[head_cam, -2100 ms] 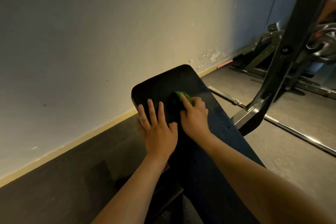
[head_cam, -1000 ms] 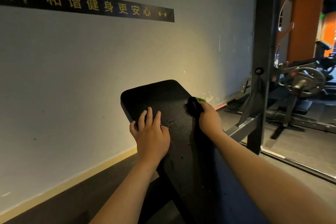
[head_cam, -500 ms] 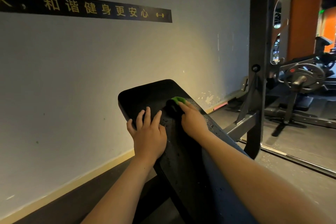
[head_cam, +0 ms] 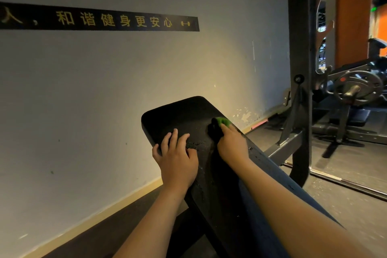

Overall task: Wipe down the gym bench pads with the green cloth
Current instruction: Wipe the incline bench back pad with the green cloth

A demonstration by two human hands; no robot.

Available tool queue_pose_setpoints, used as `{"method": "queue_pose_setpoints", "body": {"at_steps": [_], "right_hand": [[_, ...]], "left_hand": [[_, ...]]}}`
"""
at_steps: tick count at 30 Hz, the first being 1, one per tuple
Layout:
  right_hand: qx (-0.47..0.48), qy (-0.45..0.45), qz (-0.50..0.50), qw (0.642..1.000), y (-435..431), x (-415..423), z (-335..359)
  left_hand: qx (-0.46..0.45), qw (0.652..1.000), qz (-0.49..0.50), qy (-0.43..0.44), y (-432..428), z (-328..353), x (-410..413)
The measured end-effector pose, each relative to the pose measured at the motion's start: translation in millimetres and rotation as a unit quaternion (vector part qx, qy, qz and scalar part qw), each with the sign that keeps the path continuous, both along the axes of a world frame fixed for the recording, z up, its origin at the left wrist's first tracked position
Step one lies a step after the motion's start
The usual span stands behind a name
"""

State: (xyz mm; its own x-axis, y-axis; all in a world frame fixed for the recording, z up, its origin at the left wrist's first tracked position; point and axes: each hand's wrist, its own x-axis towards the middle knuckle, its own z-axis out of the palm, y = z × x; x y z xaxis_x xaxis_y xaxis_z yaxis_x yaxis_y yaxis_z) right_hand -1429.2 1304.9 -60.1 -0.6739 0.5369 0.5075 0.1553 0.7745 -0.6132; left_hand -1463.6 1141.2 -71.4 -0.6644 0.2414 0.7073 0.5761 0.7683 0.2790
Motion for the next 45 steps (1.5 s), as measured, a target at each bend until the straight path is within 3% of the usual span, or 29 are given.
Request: {"method": "queue_pose_setpoints", "body": {"at_steps": [7, 13, 18, 21, 27, 32, 36, 38, 45], "right_hand": [[0.058, 0.048, 0.217, 0.973, -46, -1, -2], [0.049, -0.006, 0.080, 0.996, -2, 13, -9], [0.013, 0.004, 0.052, 0.999, -6, 8, -10], [0.012, 0.015, 0.078, 0.997, -33, 3, -3], [0.070, 0.040, 0.235, 0.969, -91, 5, 3], [0.110, 0.014, 0.227, 0.968, -64, 6, 5], [0.037, 0.022, 0.109, 0.993, -55, -5, 10], [0.016, 0.022, 0.100, 0.995, -64, -12, 16], [-0.020, 0.064, 0.259, 0.964, -109, -14, 21]], "left_hand": [[0.130, 0.990, -0.057, -0.019, -3, 0, 8], [0.230, 0.967, 0.025, -0.111, -12, -11, 21], [0.227, 0.960, 0.030, -0.159, -15, -19, 23], [0.221, 0.962, 0.018, -0.157, -15, -19, 22], [0.275, 0.950, -0.027, -0.147, -21, -19, 22], [0.264, 0.948, -0.076, -0.158, -39, -25, 20], [0.284, 0.932, -0.111, -0.197, -47, -31, 14], [0.295, 0.928, -0.117, -0.193, -46, -32, 13], [0.323, 0.906, -0.173, -0.211, -49, -31, 12]]}}
